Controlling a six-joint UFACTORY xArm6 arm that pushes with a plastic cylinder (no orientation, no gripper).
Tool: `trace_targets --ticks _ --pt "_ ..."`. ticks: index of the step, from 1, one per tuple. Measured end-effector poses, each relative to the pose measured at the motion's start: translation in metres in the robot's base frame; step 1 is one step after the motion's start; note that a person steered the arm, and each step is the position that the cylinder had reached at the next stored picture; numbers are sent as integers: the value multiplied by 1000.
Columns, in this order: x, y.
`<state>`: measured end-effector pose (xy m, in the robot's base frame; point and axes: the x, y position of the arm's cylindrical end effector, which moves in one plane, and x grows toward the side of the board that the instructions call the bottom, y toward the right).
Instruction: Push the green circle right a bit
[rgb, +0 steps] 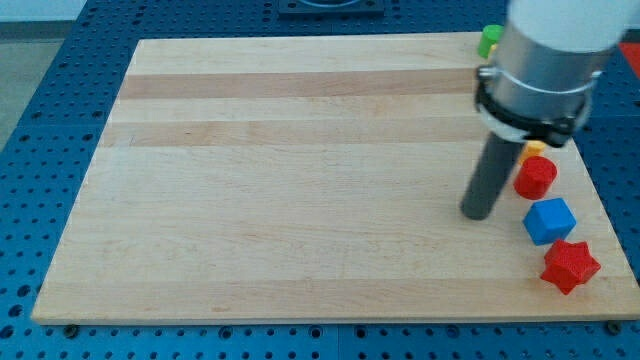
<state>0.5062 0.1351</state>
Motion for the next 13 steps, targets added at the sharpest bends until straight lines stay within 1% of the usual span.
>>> trace_targets --ticks 1,2,5,6,9,10,13 --pt "-40 -34" --pt "-105 -38" --pt "-277 -18" --pt "-314 -3" --pt "-314 5" --pt "-315 27" --pt "-315 57"
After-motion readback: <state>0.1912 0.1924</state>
